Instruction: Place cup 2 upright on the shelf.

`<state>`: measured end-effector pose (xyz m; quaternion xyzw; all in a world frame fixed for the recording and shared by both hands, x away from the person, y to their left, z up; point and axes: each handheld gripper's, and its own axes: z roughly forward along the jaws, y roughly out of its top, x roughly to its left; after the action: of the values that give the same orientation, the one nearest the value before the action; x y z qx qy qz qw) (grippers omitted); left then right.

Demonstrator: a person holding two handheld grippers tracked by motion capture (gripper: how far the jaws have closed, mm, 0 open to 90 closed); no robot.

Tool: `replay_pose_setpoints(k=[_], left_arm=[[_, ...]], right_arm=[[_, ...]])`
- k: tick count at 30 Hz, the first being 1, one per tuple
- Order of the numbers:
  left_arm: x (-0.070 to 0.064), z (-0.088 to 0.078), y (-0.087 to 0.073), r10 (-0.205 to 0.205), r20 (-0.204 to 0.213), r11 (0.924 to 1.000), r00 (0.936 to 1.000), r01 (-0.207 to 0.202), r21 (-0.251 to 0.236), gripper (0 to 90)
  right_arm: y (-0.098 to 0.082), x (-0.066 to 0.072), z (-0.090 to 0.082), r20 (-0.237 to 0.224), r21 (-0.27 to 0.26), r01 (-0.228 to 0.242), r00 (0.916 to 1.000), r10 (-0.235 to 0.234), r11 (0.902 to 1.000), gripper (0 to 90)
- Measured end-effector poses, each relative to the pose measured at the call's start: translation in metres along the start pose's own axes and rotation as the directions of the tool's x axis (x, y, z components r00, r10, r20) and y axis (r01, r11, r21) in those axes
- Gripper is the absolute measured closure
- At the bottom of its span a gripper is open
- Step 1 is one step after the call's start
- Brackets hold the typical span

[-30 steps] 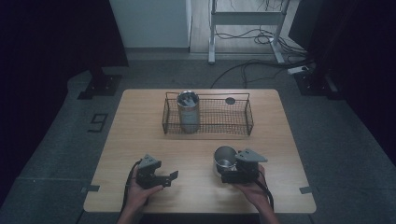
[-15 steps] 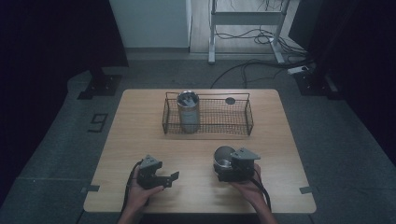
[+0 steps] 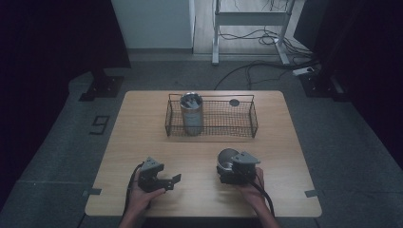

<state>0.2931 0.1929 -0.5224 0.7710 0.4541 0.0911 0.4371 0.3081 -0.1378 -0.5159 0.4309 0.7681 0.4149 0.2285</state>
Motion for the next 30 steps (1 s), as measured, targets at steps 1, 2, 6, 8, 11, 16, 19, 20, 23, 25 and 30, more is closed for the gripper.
replay_pose_setpoints(k=[1,2,6,8,11,16,19,20,23,25,30], left_arm=[[0.0,0.0,0.0,0.002,0.001,1.0,1.0,-0.002,0.001,9.1],[-0.001,0.0,0.0,0.002,0.001,1.0,1.0,-0.002,0.001,9.1],[-0.001,0.001,0.0,0.003,0.002,1.0,1.0,-0.003,0.003,9.1],[-0.001,0.001,0.0,0.003,0.003,1.0,1.0,-0.003,0.004,9.1],[0.0,0.001,0.0,0.004,0.004,1.0,1.0,-0.004,0.0,9.1],[0.001,-0.001,0.0,0.006,0.005,1.0,1.0,-0.006,-0.007,9.1],[0.001,-0.002,0.0,0.005,0.004,0.9999,1.0,-0.005,-0.012,9.1],[0.001,-0.003,0.0,0.003,0.002,0.9999,1.0,-0.003,-0.014,9.1],[0.001,-0.003,0.001,-0.002,0.004,0.9999,1.0,0.002,-0.016,9.1],[0.0,-0.003,0.001,0.002,0.003,0.9999,1.0,-0.002,-0.015,9.1],[0.0,-0.001,0.0,-0.001,0.0,1.0,1.0,0.001,-0.008,9.1]], right_arm=[[0.0,-0.001,0.0,-0.004,0.002,0.005,1.0,-0.005,1.0,7.3],[0.0,-0.001,0.0,-0.008,0.004,0.007,0.9999,-0.007,1.0,7.4],[0.001,-0.002,0.0,-0.015,0.007,0.009,0.9999,-0.009,0.9999,7.5],[0.0,-0.002,0.0,-0.015,0.003,0.009,0.9998,-0.009,1.0,7.6],[0.0,-0.002,0.0,-0.016,-0.001,0.009,0.9998,-0.009,1.0,7.6],[0.0,-0.004,-0.003,-0.016,-0.021,0.0,0.9999,0.0,0.9998,7.6],[0.002,-0.005,-0.007,-0.012,-0.032,-0.002,0.9999,0.001,0.9995,7.6],[0.002,-0.006,-0.009,-0.011,-0.037,-0.004,0.9999,0.004,0.9993,7.7],[0.004,-0.007,-0.014,-0.013,-0.049,-0.006,0.9999,0.005,0.9988,7.7],[0.006,-0.007,-0.017,-0.017,-0.057,-0.005,0.9998,0.005,0.9984,7.7],[0.009,-0.007,-0.023,-0.022,-0.068,0.007,0.9997,-0.008,0.9977,7.7]])
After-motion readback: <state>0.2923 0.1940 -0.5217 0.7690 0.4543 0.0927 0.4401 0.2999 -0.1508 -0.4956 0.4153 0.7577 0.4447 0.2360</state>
